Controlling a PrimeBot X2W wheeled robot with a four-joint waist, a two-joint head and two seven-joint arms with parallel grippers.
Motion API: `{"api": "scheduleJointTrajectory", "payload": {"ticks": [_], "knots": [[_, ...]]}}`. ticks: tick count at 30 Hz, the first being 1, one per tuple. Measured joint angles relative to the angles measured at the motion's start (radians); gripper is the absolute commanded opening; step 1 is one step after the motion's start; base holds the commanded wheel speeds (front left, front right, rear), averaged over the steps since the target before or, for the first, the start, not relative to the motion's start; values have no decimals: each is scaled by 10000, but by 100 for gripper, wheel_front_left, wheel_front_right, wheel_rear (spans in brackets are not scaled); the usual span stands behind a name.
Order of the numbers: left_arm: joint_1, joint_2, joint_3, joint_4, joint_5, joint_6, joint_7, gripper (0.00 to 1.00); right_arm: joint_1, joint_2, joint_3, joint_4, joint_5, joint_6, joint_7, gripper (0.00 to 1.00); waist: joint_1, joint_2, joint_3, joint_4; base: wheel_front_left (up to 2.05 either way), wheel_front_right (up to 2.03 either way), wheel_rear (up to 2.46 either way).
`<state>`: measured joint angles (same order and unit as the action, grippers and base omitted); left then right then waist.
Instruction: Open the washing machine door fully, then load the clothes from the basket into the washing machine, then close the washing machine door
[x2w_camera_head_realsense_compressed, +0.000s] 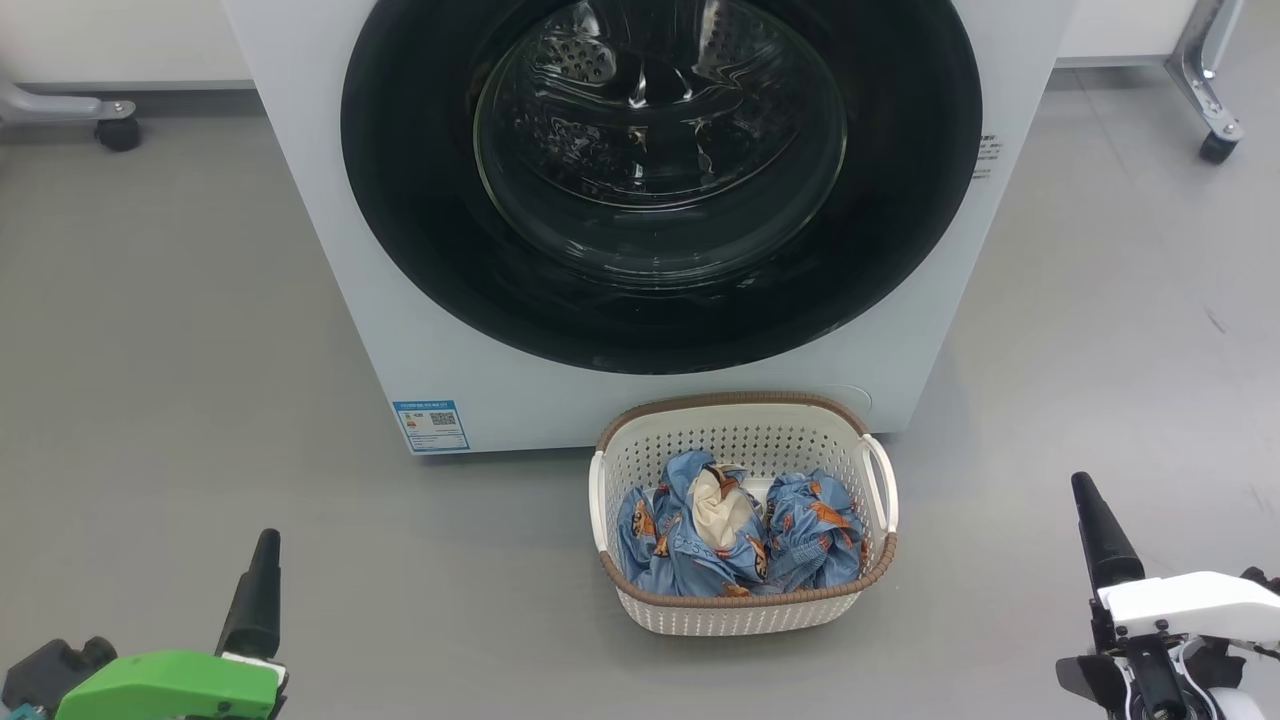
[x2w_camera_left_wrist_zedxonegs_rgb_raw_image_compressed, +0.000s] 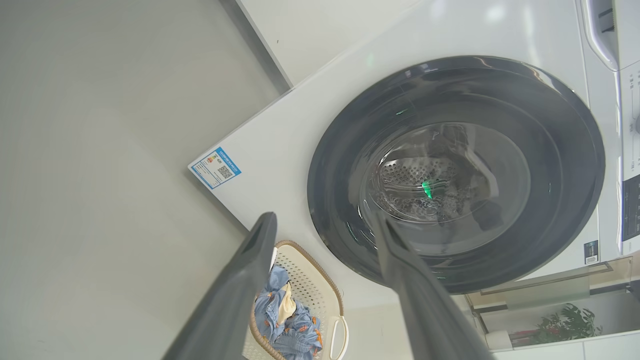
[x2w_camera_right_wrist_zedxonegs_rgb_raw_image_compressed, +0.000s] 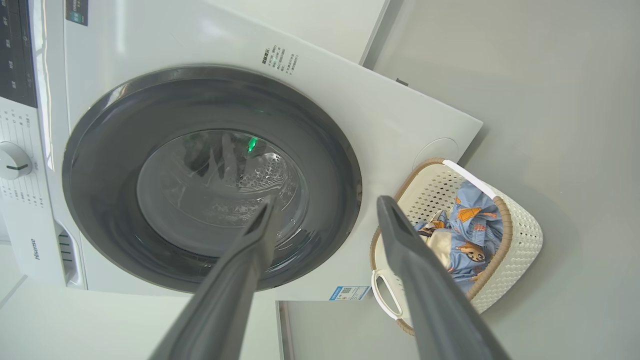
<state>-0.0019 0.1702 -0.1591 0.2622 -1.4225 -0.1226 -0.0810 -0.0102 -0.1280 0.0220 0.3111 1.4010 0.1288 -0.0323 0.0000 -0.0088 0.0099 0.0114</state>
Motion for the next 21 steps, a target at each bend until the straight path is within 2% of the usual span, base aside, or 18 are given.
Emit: {"api": "scheduleJointTrajectory", "payload": {"ticks": [21], "knots": [[-18,25,-341,-36,3476,86,-483,100,-148,-690,1133,65,-3168,-276,-662,100,0,0,-3,57,0,0,0]]}}
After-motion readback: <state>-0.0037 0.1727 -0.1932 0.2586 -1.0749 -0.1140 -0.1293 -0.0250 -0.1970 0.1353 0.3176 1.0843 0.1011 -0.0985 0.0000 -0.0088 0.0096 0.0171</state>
